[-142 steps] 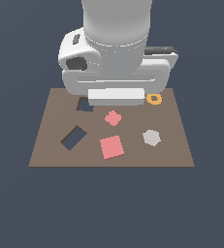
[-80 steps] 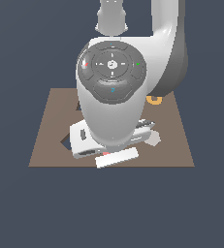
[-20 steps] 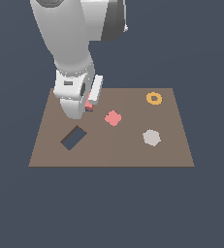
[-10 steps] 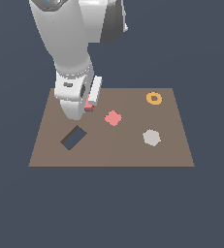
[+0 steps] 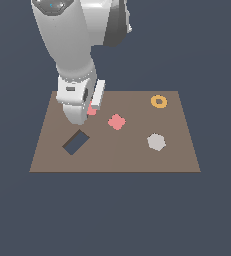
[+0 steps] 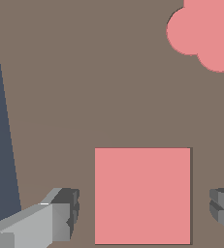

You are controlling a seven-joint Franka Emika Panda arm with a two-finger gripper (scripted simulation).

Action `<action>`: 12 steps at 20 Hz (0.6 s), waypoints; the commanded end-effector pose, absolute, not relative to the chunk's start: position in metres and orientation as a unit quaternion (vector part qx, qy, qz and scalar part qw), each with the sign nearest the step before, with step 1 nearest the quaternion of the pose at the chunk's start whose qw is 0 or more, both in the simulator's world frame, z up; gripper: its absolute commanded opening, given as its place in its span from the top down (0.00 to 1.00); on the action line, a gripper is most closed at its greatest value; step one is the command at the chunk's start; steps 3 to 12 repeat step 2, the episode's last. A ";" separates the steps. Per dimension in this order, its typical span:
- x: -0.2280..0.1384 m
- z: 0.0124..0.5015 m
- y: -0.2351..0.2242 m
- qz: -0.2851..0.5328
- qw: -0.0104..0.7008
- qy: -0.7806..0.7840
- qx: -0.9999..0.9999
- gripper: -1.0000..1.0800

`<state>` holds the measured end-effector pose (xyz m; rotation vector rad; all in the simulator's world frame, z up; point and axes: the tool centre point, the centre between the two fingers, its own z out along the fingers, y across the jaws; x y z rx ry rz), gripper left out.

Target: Insert a designated object into the corresponding slot on a board.

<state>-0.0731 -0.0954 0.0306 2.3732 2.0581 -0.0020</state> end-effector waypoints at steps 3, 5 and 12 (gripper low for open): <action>-0.073 0.031 -0.095 -0.001 0.000 0.655 0.755 0.04; -0.073 0.031 -0.095 -0.001 0.000 0.655 0.755 0.04; -0.073 0.031 -0.095 -0.001 0.000 0.655 0.755 0.04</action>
